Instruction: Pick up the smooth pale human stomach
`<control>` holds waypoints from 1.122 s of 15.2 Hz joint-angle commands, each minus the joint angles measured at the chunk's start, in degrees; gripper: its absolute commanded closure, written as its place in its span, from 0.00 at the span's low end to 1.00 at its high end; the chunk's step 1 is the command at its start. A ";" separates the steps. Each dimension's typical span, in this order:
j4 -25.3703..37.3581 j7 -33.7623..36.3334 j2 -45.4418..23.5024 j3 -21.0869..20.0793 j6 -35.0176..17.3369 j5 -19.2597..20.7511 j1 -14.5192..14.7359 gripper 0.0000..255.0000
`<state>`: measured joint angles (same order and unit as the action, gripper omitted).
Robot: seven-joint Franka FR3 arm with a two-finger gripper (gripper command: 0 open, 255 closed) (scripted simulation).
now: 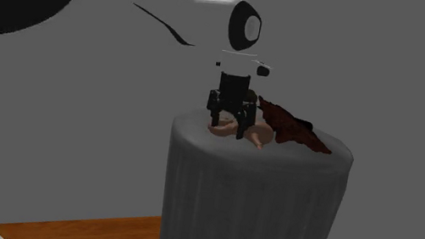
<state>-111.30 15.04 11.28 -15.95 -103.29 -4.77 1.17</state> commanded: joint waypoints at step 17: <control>18.61 9.91 -22.29 -3.83 -5.05 7.36 3.45 0.00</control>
<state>-91.93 24.98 -11.07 -19.81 -107.61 2.61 4.67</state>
